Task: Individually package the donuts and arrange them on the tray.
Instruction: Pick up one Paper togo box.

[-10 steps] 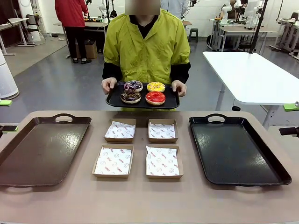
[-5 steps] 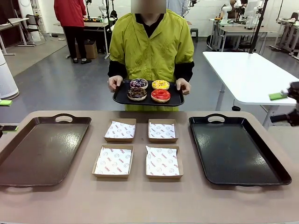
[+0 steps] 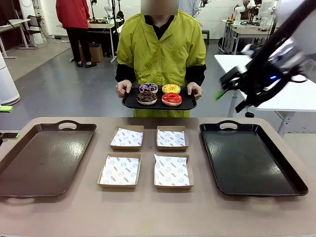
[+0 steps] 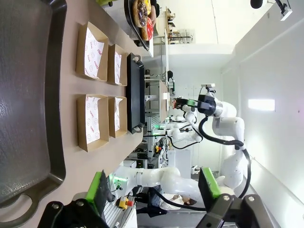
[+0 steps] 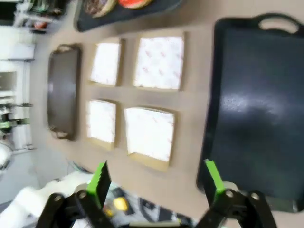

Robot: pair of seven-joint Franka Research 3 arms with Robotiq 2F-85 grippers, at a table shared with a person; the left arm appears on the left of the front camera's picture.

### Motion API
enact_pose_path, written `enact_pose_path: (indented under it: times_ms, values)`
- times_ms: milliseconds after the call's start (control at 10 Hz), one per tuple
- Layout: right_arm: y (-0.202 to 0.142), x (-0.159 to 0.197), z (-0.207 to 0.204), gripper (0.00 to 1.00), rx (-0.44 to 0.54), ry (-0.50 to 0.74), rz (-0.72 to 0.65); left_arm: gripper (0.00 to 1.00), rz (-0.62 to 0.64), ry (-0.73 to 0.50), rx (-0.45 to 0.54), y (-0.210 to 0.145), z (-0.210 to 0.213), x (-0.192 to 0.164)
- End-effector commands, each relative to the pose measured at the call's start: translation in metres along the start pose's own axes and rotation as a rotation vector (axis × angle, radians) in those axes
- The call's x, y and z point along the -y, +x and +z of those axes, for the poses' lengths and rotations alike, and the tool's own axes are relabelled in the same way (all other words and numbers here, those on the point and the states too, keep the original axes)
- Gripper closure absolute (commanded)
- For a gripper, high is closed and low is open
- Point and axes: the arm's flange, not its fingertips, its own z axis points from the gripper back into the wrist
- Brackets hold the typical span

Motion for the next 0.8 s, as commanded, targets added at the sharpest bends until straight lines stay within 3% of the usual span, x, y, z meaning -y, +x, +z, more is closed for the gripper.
enact_pose_path:
  times_ms: [0, 300, 500, 700]
  values:
    - [0.02, -0.02, -0.041, 0.0, -0.066, -0.237, 0.01, 0.0, -0.008, -0.014, 0.016, 0.001, 0.0, 0.001]
    - [0.013, -0.07, -0.116, 0.0, -0.093, -0.399, 0.078, 0.0, -0.008, -0.014, 0.016, 0.001, 0.0, 0.001]
    - [0.005, -0.061, -0.131, 0.0, -0.048, -0.368, 0.128, 0.0, -0.008, -0.014, 0.016, 0.001, 0.0, 0.001]
    - [-0.002, -0.069, -0.127, 0.0, -0.103, -0.389, 0.104, 0.0, -0.008, -0.014, 0.016, 0.001, 0.0, 0.001]
